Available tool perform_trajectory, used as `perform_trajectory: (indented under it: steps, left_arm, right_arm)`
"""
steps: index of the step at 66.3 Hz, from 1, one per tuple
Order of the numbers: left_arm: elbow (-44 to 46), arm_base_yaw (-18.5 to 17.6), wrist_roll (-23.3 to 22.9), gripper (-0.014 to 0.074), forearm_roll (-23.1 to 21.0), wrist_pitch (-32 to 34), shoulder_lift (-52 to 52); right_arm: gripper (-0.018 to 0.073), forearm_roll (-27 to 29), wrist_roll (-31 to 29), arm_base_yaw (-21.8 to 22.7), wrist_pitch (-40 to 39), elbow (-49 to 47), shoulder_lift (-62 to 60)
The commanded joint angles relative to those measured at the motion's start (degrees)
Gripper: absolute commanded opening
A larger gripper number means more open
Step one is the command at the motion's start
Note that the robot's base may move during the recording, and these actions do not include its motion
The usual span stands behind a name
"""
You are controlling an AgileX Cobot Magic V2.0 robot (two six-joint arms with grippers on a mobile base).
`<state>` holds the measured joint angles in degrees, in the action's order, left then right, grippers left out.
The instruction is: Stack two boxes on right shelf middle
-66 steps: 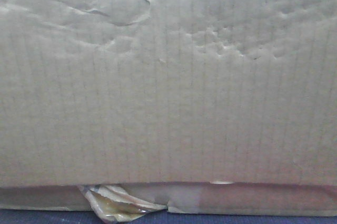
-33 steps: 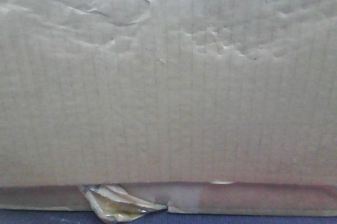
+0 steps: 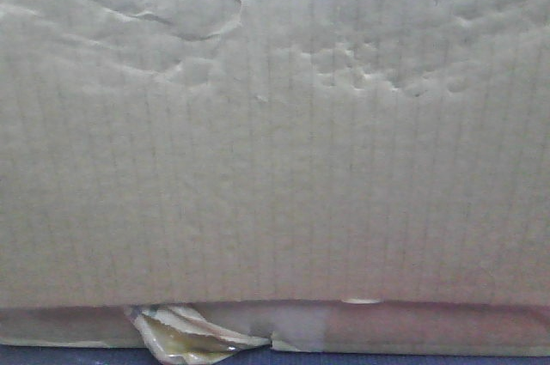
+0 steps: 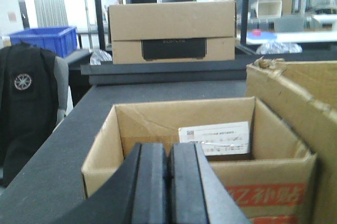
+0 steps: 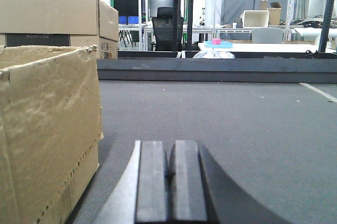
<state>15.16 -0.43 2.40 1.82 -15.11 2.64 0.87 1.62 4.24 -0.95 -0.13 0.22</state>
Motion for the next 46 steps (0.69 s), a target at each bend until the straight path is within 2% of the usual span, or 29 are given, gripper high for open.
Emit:
perform_trajectory:
  steps: [1, 16, 23, 34, 40, 46]
  left_arm:
    - [7.5, 0.1, 0.0, -0.0091, -0.1, -8.0, 4.2]
    - [26.4, 0.1, 0.0, -0.0091, -1.0, -23.5, 26.9]
    - [33.3, 0.1, 0.0, -0.0091, -5.1, -24.2, 37.0]
    - [40.4, 0.1, 0.0, -0.0091, -10.8, -23.2, 46.7]
    - [42.5, 0.1, 0.0, -0.0093, -11.7, -22.7, 50.7]
    - [45.8, 1.5, -0.4, -0.0093, -11.7, -26.4, 54.9]
  right_arm:
    - [-0.0169, 0.2, -0.1, 0.3, -1.6, 0.1, -0.2]
    - [-0.0169, 0.2, -0.1, 0.3, -1.6, 0.1, -0.2]
    - [-0.0169, 0.2, -0.1, 0.3, -1.6, 0.1, -0.2]
    - [-0.0169, 0.2, -0.1, 0.3, -1.6, 0.1, -0.2]
    - [-0.0169, 0.2, -0.1, 0.3, -1.6, 0.1, -0.2]
    - [-0.0169, 0.2, -0.1, 0.3, -1.6, 0.1, -0.2]
